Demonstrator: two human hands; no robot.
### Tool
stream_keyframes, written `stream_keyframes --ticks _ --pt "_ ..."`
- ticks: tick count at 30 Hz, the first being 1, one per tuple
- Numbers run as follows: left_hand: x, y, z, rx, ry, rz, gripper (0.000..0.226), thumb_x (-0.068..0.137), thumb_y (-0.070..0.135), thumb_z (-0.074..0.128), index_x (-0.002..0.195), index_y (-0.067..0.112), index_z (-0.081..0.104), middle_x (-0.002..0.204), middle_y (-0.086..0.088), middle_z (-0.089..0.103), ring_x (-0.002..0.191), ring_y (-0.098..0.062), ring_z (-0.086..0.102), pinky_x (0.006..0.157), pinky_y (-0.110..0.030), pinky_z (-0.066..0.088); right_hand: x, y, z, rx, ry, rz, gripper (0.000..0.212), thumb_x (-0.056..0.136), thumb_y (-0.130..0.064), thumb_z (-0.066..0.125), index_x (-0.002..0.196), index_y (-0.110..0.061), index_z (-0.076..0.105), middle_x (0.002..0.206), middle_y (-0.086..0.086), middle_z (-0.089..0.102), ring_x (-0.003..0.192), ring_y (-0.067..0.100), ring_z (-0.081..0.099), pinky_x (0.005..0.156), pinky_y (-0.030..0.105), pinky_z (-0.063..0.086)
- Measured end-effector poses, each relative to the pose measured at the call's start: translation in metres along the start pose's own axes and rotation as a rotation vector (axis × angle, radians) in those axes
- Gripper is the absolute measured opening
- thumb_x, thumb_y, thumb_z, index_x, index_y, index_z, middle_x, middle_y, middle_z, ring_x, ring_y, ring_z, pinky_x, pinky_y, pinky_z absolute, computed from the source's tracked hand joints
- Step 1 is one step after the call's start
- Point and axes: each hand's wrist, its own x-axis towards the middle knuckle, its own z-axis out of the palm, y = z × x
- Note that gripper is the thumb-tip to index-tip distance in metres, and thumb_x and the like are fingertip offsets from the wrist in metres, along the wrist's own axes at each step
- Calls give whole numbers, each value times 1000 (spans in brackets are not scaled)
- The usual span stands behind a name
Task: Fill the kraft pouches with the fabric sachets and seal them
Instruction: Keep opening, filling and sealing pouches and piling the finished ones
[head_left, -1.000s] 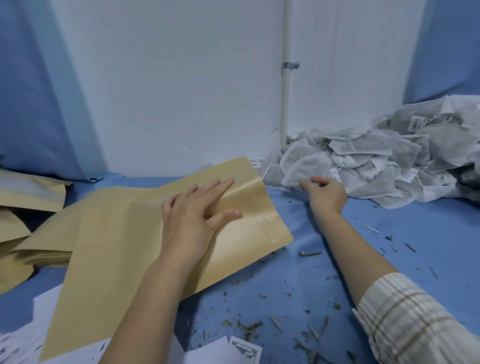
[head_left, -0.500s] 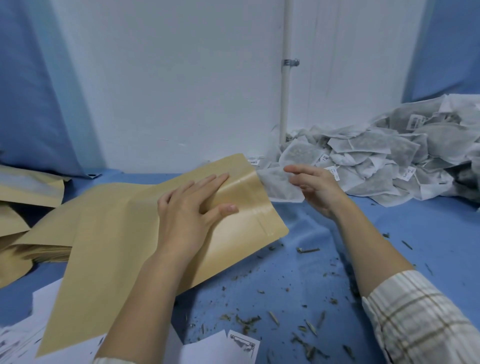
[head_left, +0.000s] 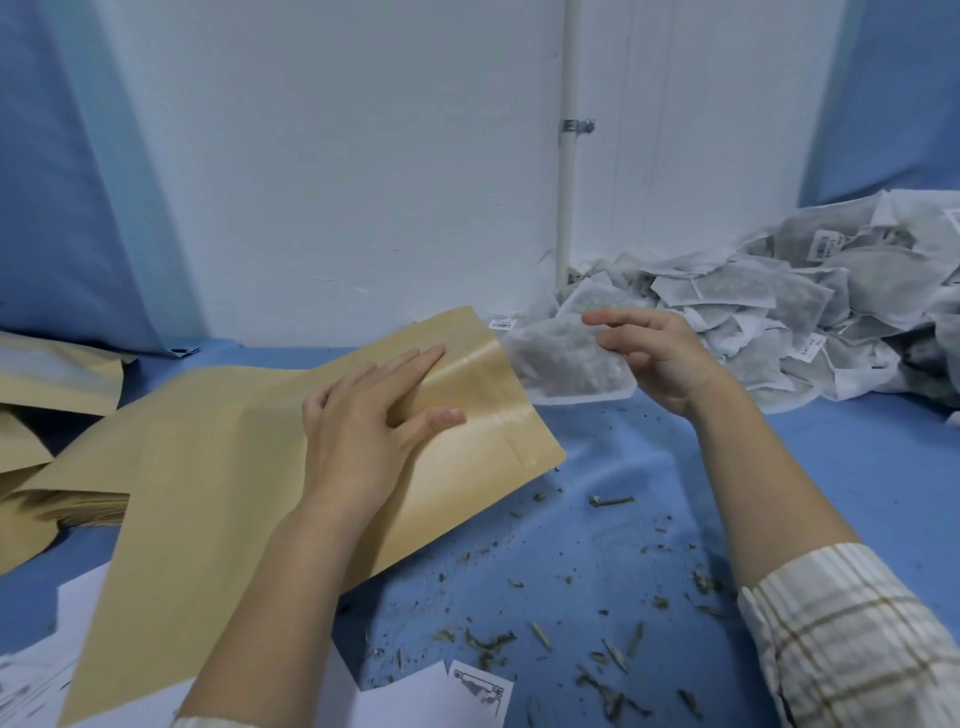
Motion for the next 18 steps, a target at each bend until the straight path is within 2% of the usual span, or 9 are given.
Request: stream_keyframes --ticks 3,7,11,13,15,17,18 --pt "0 1 0 -7 -2 1 55 71 63 56 124 51 52 133 20 54 127 -10 44 111 -42 22 -1 -3 1 21 59 -7 41 82 9 50 70 -19 77 65 3 47 52 7 38 49 14 27" --pt "0 1 0 -14 -11 7 56 70 64 56 124 52 52 133 20 54 128 -10 44 110 -43 24 -3 -9 2 122 102 -35 42 83 10 47 68 -16 77 63 3 64 55 8 55 54 14 46" --pt "0 1 0 -43 -22 40 56 69 63 58 123 52 52 132 17 55 126 -14 47 108 -45 28 -5 -12 10 12 30 -52 36 82 10 52 73 -15 75 57 -5 65 50 1 56 51 10 44" --pt "0 5 1 -87 -36 61 55 68 64 58 121 54 51 132 19 55 126 -14 47 108 -46 29 -6 -13 27 -156 -82 -35 33 80 10 58 77 -17 76 70 -6 71 63 2 62 59 11 47" --pt "-1 12 3 -99 -52 95 53 68 63 58 120 57 50 132 20 55 126 -14 47 108 -46 28 -7 -13 53 -315 -220 -10 26 79 8 62 86 -14 73 84 0 71 77 11 65 67 22 53" --pt "-1 18 6 -82 -33 126 51 70 61 58 119 54 52 130 20 56 123 -13 50 107 -47 29 -7 -13 82 -407 -186 77 19 92 -4 51 103 -7 66 93 5 59 87 17 53 66 27 45" --pt "-2 20 6 -93 -11 131 49 70 60 59 118 54 53 127 21 58 120 -12 52 106 -47 30 -6 -7 87 -369 -150 151 29 99 -12 39 121 -2 55 102 7 51 96 17 47 69 28 39"
